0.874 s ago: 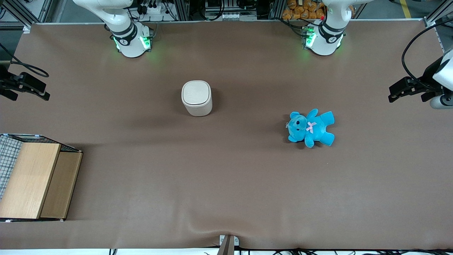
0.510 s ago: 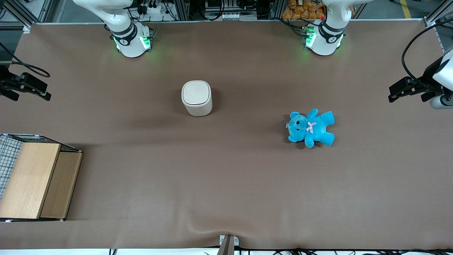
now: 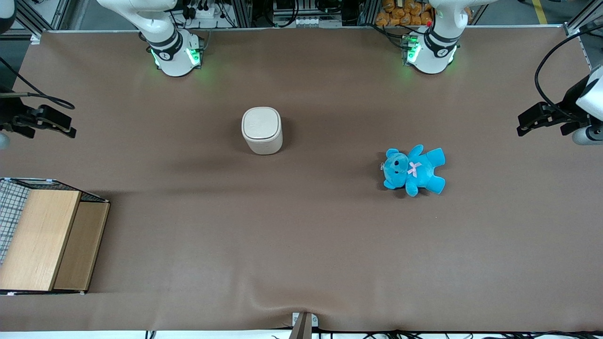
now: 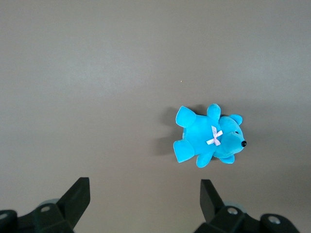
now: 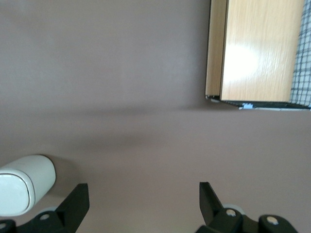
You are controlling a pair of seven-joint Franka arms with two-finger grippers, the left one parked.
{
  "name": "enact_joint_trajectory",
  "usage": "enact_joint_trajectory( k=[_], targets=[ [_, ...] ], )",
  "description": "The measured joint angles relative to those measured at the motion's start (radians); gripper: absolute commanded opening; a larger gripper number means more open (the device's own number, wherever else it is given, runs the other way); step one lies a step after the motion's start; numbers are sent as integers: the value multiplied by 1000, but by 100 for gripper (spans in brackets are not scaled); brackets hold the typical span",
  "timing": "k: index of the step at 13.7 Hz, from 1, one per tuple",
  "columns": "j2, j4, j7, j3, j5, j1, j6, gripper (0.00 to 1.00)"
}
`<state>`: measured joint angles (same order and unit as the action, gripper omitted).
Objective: Open trash can with right arm
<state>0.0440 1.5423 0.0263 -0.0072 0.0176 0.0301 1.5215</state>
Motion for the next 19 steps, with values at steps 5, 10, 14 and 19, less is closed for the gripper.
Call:
enact_joint_trajectory(
  k=[5, 10, 14, 19],
  targets=[
    [1, 17, 2, 35, 2, -24, -52, 100],
    [-2, 53, -132, 95, 33, -110, -80, 49],
    [-7, 124, -227, 103, 59, -216, -76, 18],
    [-19, 210, -330, 104, 73, -324, -24, 0]
  ],
)
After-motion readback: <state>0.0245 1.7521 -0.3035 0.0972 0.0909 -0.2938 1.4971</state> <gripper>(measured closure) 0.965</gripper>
